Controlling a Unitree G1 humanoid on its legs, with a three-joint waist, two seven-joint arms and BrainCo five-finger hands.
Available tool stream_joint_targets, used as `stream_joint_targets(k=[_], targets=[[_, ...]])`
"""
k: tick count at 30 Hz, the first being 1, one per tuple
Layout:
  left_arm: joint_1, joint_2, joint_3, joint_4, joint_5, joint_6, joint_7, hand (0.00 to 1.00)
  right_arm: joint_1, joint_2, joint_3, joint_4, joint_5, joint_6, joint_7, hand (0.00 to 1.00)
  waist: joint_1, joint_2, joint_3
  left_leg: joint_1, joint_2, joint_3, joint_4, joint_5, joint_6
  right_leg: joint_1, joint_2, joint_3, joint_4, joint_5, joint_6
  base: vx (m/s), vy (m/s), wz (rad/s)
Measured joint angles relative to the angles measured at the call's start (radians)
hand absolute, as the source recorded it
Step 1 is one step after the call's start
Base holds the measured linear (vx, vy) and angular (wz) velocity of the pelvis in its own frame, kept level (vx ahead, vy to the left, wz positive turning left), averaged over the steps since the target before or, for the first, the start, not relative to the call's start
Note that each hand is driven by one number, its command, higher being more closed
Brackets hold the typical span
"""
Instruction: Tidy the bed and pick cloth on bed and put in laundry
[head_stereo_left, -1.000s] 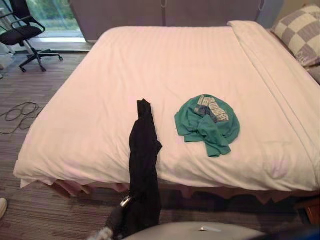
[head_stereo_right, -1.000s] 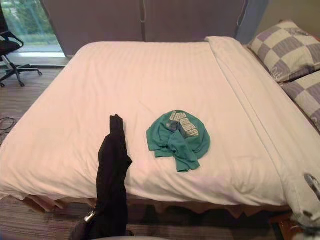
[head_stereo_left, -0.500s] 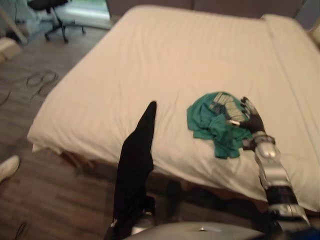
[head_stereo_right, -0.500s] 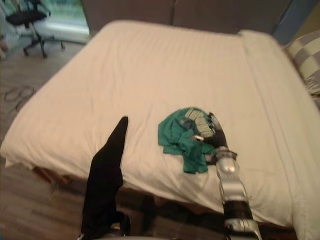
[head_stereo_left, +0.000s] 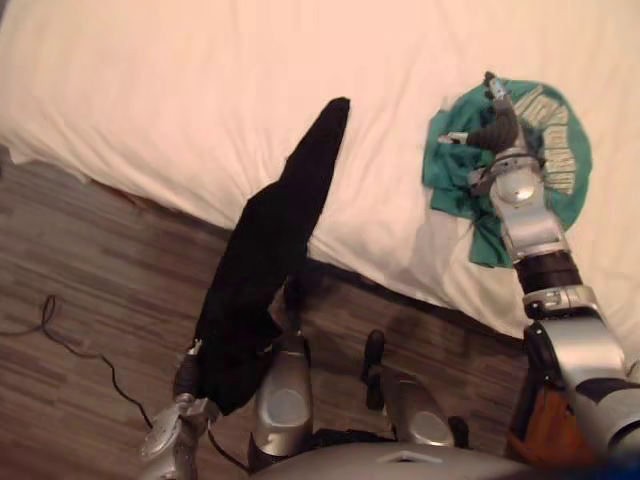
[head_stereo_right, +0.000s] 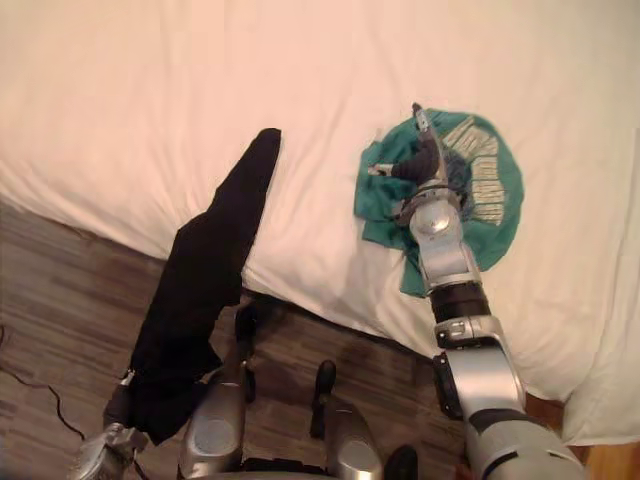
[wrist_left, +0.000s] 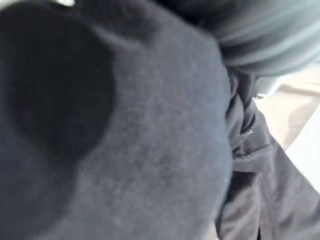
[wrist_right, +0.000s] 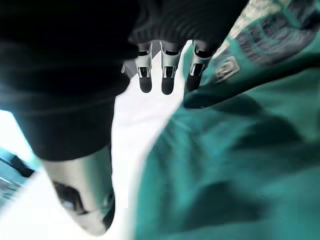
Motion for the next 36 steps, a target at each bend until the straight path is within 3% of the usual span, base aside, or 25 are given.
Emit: stream_joint_targets(k=[7,12,17,21,26,31,32,36], targets=[[-0.014,0.003,0.0,-0.002,0.0,-0.03,0.043,1.0,-0.032,-0.145,0.009,-0.006,-0.057,0.082,-0.112,0.0,-0.016,-0.004,0.016,-0.034,0.007,0.002,0.007,0.007,0.001,-0.037,0.011,0.007,0.01,0.007,0.006,-0.03,0.009,-0.04],[-0.032,0.006,-0.001,-0.003,0.039,-0.03,0.051,1.0,-0.027,-0.155,-0.001,-0.062,-0.057,0.127,-0.143,0.0,-0.017,-0.013,0.02,-0.037,0.026,0.018,0.007,0.01,-0.003,-0.054,0.028,0.038,0.014,0.018,0.003,-0.03,-0.017,-0.15],[-0.035,0.005,-0.002,-0.021,0.07,-0.034,0.068,1.0,0.019,-0.157,-0.031,-0.151,-0.049,0.14,-0.14,0.0,-0.018,-0.029,0.027,-0.037,0.039,0.019,0.007,0.014,-0.009,-0.058,0.04,0.052,0.017,0.02,0.003,-0.01,-0.011,-0.04],[-0.035,0.003,-0.02,-0.039,0.081,-0.035,0.08,1.0,0.062,-0.157,-0.032,-0.18,-0.045,0.141,-0.109,0.0,-0.016,-0.033,0.029,-0.04,0.04,0.02,0.006,0.018,-0.01,-0.063,0.041,0.052,0.017,0.02,0.003,-0.01,-0.004,-0.01],[-0.036,0.003,-0.022,-0.037,0.08,-0.036,0.083,1.0,0.093,-0.152,-0.019,-0.15,-0.041,0.148,-0.002,0.0,-0.016,-0.032,0.03,-0.076,0.038,0.018,0.002,0.032,-0.009,-0.098,0.04,0.051,0.017,0.02,0.003,-0.03,0.004,0.0],[-0.042,0.004,-0.03,-0.007,0.079,-0.046,0.084,1.0,0.067,-0.144,-0.016,-0.005,-0.037,0.146,0.065,0.0,-0.013,-0.01,0.041,-0.105,0.031,0.015,-0.023,0.056,-0.012,-0.139,0.036,0.036,0.016,0.009,0.001,-0.05,0.004,0.04],[-0.042,0.006,-0.033,0.001,0.078,-0.051,0.083,1.0,0.059,-0.145,-0.017,0.004,-0.035,0.143,0.065,1.0,-0.014,-0.009,0.042,-0.105,0.028,0.014,-0.028,0.058,-0.015,-0.141,0.034,0.034,0.016,0.004,0.0,-0.05,-0.006,0.05],[-0.065,0.001,-0.072,0.054,0.076,-0.078,0.08,1.0,0.003,-0.151,-0.042,0.066,0.033,0.123,0.065,1.0,-0.018,0.009,0.042,-0.129,0.013,0.004,-0.062,0.089,-0.028,-0.175,0.022,0.029,0.017,-0.04,0.019,-0.06,-0.025,0.07]])
